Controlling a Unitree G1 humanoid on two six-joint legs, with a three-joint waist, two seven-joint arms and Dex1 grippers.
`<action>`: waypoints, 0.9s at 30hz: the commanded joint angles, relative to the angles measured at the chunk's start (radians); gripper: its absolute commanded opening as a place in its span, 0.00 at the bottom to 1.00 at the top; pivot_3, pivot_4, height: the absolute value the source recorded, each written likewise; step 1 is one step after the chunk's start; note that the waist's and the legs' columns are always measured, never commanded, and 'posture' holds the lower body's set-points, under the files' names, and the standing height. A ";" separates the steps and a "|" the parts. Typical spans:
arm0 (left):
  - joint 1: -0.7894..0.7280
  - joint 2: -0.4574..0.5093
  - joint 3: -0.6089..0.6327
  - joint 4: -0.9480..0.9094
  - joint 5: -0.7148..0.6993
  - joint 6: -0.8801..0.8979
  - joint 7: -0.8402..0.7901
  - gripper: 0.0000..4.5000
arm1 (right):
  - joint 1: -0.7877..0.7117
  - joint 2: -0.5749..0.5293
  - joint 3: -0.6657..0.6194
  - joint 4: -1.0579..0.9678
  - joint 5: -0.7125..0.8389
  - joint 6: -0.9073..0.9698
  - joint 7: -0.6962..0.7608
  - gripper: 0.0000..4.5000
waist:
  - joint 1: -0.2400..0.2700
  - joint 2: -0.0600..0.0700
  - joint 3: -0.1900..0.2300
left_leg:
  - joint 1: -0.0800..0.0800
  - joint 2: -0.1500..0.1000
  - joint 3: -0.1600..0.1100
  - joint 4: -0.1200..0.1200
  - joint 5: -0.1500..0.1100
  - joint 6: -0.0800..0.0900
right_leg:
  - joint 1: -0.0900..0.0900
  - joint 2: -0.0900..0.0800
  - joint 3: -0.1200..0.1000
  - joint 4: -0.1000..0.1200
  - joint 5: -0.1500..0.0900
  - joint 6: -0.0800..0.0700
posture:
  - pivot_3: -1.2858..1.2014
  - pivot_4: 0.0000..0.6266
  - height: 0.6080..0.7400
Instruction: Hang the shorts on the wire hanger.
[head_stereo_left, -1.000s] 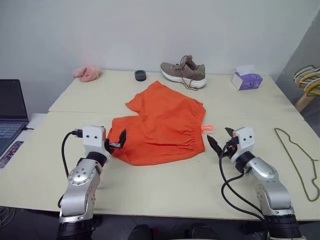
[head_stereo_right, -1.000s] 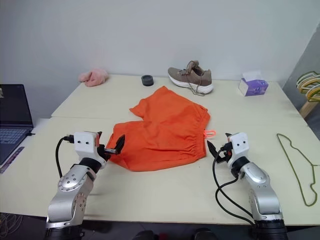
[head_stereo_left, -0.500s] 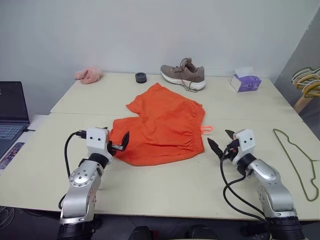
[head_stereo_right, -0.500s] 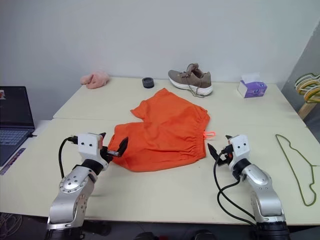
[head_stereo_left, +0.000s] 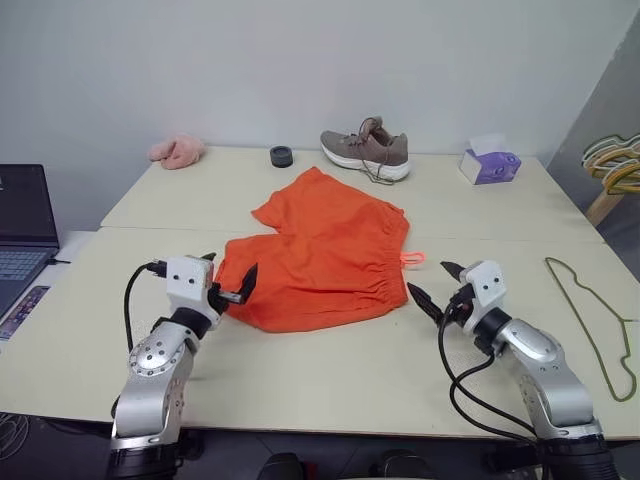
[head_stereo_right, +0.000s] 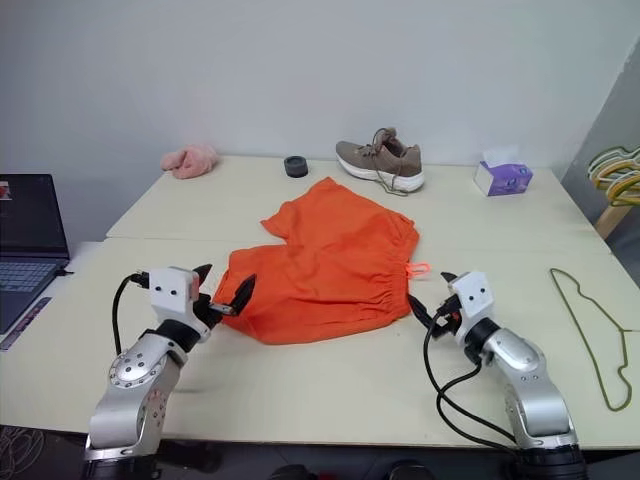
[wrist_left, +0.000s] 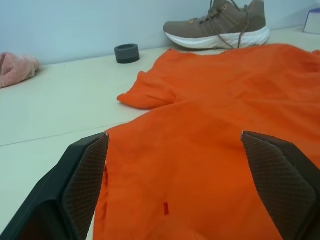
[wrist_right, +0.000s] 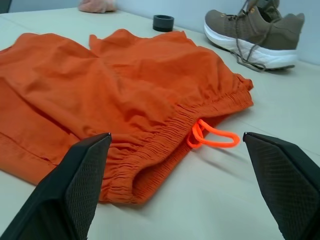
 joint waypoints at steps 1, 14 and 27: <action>-0.006 0.057 -0.053 -0.006 0.022 -0.049 -0.089 0.99 | 0.003 -0.044 0.016 -0.075 0.026 0.008 0.071 1.00 | -0.003 0.000 0.000 | 0.000 0.000 0.000 0.001 0.000 0.000 | 0.000 0.000 0.000 0.000 0.000 0.000 | 0.48 0.02 1.00; -0.042 0.355 -0.248 0.217 0.163 -0.306 -0.457 0.99 | -0.019 -0.223 0.086 -0.124 0.034 0.044 0.279 1.00 | -0.046 0.003 0.002 | 0.006 0.000 0.001 0.008 -0.002 0.003 | 0.008 0.002 0.001 0.002 0.000 0.000 | 0.47 0.03 1.00; -0.065 0.366 -0.245 0.376 0.197 -0.392 -0.457 0.55 | -0.075 -0.292 0.151 -0.064 -0.100 -0.070 0.317 1.00 | -0.059 0.004 0.003 | 0.008 0.001 0.001 0.008 -0.002 0.004 | 0.009 0.001 0.001 0.002 0.000 0.001 | 0.46 0.03 1.00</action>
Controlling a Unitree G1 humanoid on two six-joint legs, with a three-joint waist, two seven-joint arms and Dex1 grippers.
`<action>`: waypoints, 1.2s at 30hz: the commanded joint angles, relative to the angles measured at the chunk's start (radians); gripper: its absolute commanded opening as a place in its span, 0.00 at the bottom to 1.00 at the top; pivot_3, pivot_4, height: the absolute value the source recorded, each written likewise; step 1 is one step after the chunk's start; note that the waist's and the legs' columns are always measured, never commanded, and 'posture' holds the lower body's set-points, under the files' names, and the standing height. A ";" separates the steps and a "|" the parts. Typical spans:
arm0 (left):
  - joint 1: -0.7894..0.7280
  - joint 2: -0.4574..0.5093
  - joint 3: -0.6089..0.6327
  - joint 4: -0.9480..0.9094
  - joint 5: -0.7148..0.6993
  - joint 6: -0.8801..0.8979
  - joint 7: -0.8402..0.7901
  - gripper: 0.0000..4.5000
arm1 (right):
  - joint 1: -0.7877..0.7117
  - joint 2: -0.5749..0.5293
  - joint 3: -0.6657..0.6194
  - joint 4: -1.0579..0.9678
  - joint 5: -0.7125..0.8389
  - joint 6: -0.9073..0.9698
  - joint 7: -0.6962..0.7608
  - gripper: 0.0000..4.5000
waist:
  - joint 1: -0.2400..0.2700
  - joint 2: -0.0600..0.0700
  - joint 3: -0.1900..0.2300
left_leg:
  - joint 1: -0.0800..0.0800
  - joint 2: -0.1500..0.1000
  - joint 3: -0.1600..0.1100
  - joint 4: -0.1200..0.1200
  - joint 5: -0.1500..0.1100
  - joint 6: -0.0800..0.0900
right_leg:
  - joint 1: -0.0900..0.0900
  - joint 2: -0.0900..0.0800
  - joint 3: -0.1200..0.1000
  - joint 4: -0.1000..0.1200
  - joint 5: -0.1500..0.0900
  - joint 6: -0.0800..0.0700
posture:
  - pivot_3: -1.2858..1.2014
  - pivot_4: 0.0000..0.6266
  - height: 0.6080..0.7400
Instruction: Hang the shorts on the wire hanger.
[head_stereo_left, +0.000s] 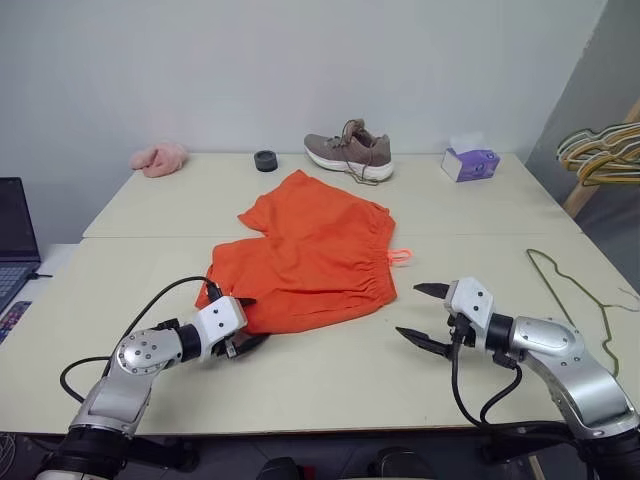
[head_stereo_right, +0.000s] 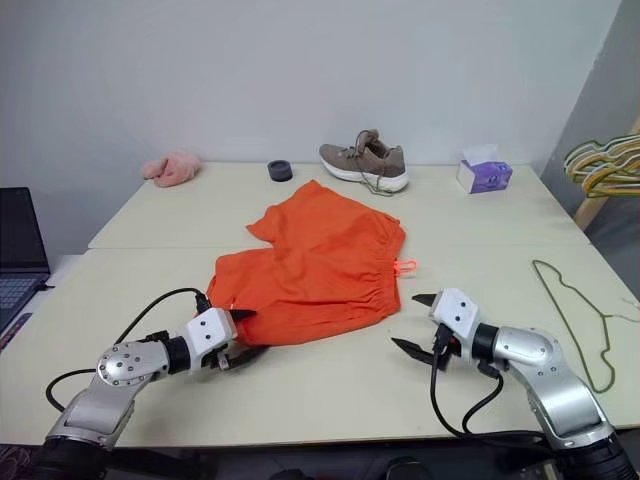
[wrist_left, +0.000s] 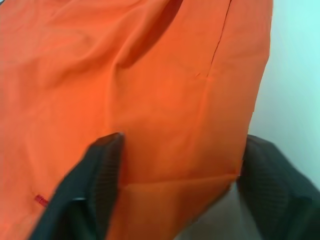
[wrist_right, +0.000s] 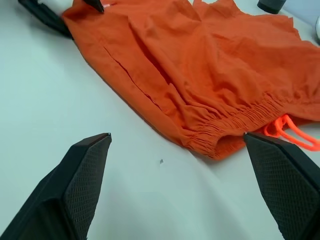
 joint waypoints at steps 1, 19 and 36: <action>-0.008 0.015 0.007 0.030 0.017 -0.013 0.002 0.49 | -0.046 -0.027 0.035 0.035 -0.072 -0.083 0.023 1.00 | -0.007 0.000 0.000 | 0.001 0.000 0.000 0.000 0.000 0.000 | 0.000 0.000 0.000 0.000 0.000 0.000 | 0.46 0.03 1.00; -0.073 -0.018 0.159 -0.135 -0.190 0.220 0.024 0.01 | -0.504 0.228 0.337 0.684 -0.473 -0.395 -0.086 1.00 | -0.039 -0.002 0.000 | -0.001 0.000 -0.002 0.000 0.000 0.000 | -0.001 -0.002 -0.002 0.001 0.001 0.001 | 0.48 0.00 1.00; -0.019 -0.003 0.145 -0.240 -0.196 0.303 -0.011 0.00 | -0.620 0.265 0.307 0.938 -0.515 -0.538 -0.142 0.01 | -0.041 -0.002 0.000 | 0.001 0.000 -0.003 0.002 0.000 0.000 | -0.001 -0.003 -0.002 0.007 0.001 0.001 | 0.49 0.00 1.00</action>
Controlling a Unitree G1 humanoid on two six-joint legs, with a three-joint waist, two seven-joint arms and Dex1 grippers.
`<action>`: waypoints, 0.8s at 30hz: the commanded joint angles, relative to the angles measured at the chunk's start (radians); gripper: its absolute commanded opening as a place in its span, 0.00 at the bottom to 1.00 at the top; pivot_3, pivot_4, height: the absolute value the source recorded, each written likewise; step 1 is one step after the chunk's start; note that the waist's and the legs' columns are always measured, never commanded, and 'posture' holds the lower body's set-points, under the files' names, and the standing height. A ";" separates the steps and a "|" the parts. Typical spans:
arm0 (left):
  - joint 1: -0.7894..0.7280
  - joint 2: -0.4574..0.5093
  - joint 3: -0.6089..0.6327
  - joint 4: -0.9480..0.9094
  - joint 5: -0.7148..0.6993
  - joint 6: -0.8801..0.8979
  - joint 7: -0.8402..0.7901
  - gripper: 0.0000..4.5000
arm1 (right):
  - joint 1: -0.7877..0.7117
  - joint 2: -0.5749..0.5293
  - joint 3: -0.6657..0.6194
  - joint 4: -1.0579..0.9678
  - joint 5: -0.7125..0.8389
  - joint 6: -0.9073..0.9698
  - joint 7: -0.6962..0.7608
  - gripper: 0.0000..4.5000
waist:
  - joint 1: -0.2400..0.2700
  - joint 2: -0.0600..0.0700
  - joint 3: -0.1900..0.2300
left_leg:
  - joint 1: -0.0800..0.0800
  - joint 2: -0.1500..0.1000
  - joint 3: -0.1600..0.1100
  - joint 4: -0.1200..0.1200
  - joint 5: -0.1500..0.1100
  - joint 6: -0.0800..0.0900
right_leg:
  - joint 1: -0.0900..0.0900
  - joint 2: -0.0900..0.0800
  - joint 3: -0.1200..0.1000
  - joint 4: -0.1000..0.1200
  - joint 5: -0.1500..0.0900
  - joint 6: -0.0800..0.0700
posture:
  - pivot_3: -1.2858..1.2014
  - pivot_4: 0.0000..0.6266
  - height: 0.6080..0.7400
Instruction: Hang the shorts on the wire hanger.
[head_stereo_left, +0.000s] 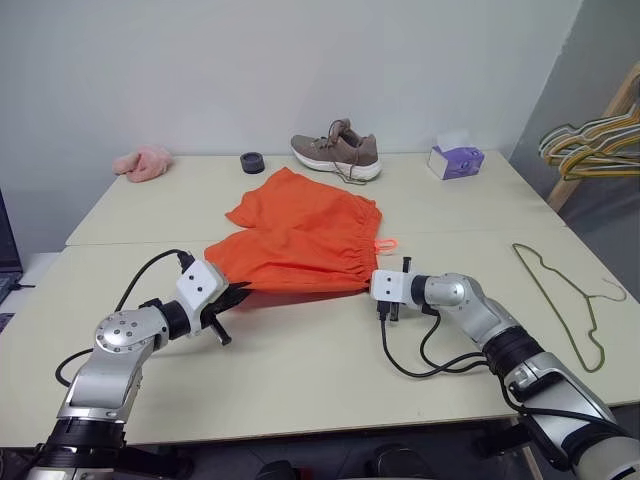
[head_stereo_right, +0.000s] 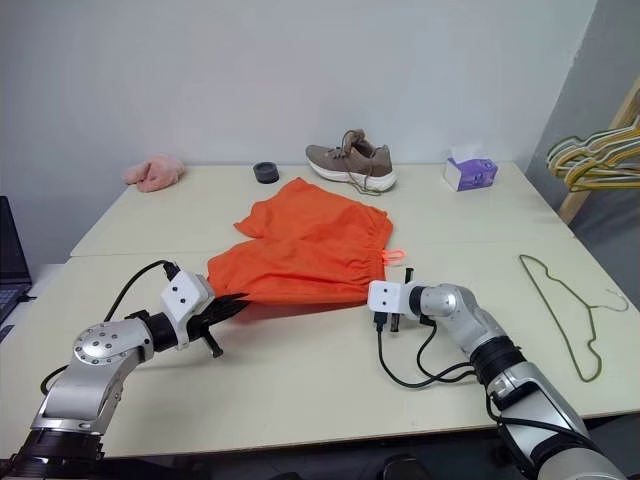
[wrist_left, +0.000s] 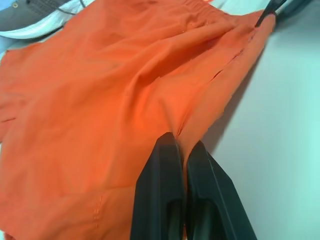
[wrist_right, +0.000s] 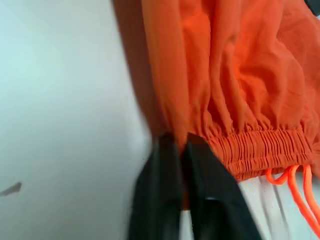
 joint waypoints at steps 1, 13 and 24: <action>0.005 0.019 0.007 -0.052 -0.014 0.008 -0.024 0.00 | -0.053 -0.013 -0.032 0.016 0.001 -0.029 -0.003 0.01 | -0.001 0.000 0.000 | 0.000 0.000 0.000 0.000 0.000 0.000 | 0.000 0.000 0.000 0.000 0.000 0.000 | 0.48 0.00 1.00; 0.144 0.148 -0.131 -0.241 -0.080 0.148 -0.297 0.00 | -0.025 -0.247 -0.048 -0.089 0.044 -0.132 0.229 0.01 | -0.002 0.001 0.001 | 0.000 0.000 0.000 0.000 0.000 0.000 | 0.000 0.000 0.001 -0.001 0.000 0.000 | 0.48 0.00 1.00; 0.159 0.274 -0.238 -0.298 -0.103 0.123 -0.492 0.00 | 0.377 -0.632 -0.180 -0.744 0.283 0.185 0.513 0.01 | -0.001 0.007 0.006 | 0.000 0.000 0.002 0.000 0.000 0.000 | 0.001 0.000 0.002 -0.003 -0.001 0.001 | 0.45 0.02 1.00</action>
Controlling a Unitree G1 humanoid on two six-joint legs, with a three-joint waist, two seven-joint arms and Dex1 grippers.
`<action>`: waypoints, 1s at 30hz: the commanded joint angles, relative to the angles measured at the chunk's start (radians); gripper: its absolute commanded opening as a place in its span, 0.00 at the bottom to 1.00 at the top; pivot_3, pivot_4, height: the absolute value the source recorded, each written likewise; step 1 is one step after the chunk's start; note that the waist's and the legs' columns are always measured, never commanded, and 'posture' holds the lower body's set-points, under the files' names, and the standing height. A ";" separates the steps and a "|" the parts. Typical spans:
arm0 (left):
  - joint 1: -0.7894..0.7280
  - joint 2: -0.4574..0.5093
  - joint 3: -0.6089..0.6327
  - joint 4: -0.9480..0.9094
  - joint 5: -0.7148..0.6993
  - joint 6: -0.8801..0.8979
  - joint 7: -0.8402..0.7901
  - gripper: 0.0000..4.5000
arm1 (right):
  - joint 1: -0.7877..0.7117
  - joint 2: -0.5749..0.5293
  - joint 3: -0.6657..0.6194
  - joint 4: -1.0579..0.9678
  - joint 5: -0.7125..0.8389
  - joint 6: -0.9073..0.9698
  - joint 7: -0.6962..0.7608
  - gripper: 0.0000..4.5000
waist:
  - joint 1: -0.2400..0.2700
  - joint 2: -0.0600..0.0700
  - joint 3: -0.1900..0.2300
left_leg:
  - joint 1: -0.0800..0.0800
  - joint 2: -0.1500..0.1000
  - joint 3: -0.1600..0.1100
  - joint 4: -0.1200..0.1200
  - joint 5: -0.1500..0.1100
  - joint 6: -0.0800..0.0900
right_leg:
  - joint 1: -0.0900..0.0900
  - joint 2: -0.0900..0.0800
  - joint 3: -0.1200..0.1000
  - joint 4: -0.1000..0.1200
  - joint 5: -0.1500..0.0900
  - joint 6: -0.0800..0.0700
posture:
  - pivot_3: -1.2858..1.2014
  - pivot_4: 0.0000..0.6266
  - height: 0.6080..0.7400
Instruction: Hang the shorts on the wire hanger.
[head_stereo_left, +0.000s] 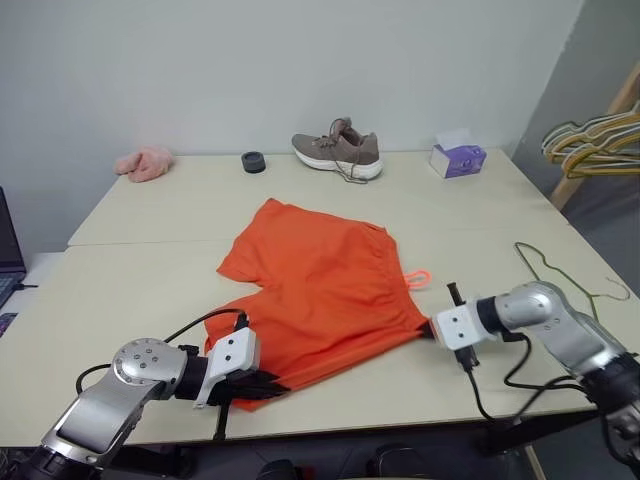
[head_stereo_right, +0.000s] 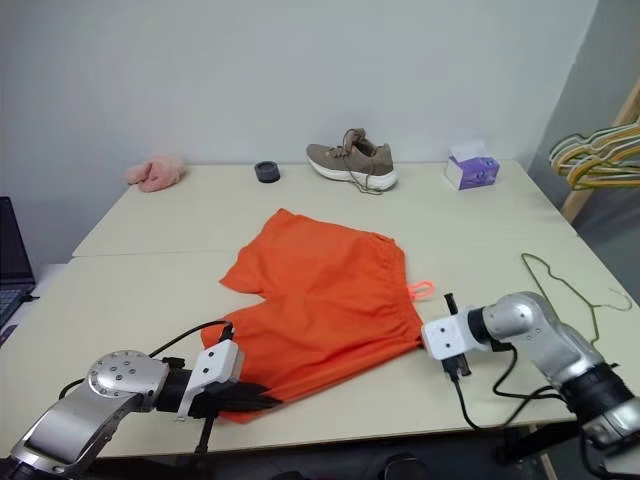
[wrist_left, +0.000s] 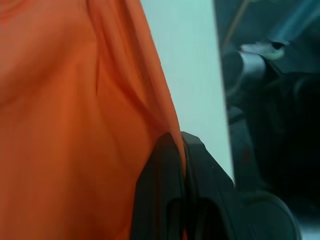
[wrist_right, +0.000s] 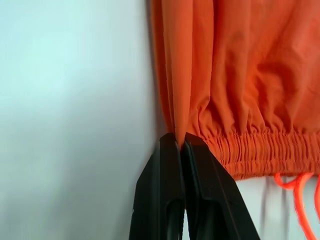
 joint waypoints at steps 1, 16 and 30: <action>0.003 0.054 -0.015 0.007 0.017 -0.017 -0.069 0.00 | 0.055 -0.103 -0.114 -0.099 0.039 0.135 0.038 0.01 | -0.006 0.000 0.002 | 0.001 0.000 0.001 0.000 0.000 0.000 | 0.000 0.000 0.001 0.000 0.000 0.000 | 0.45 0.03 1.00; 0.067 0.097 -0.057 -0.065 -0.036 -0.011 -0.132 0.00 | 0.242 -0.188 -0.156 -0.341 0.126 0.301 0.042 0.01 | -0.029 -0.007 0.014 | 0.002 0.001 0.003 0.000 0.000 0.000 | 0.000 0.001 0.003 -0.002 -0.002 0.004 | 0.44 0.03 1.00; 0.045 0.069 -0.005 -0.178 -0.189 0.208 -0.043 0.74 | 0.218 -0.191 -0.214 -0.349 0.306 0.409 0.153 0.85 | -0.027 -0.006 0.017 | 0.001 0.001 0.003 0.000 -0.001 0.001 | 0.001 0.001 0.002 -0.006 -0.002 0.004 | 0.45 0.03 1.00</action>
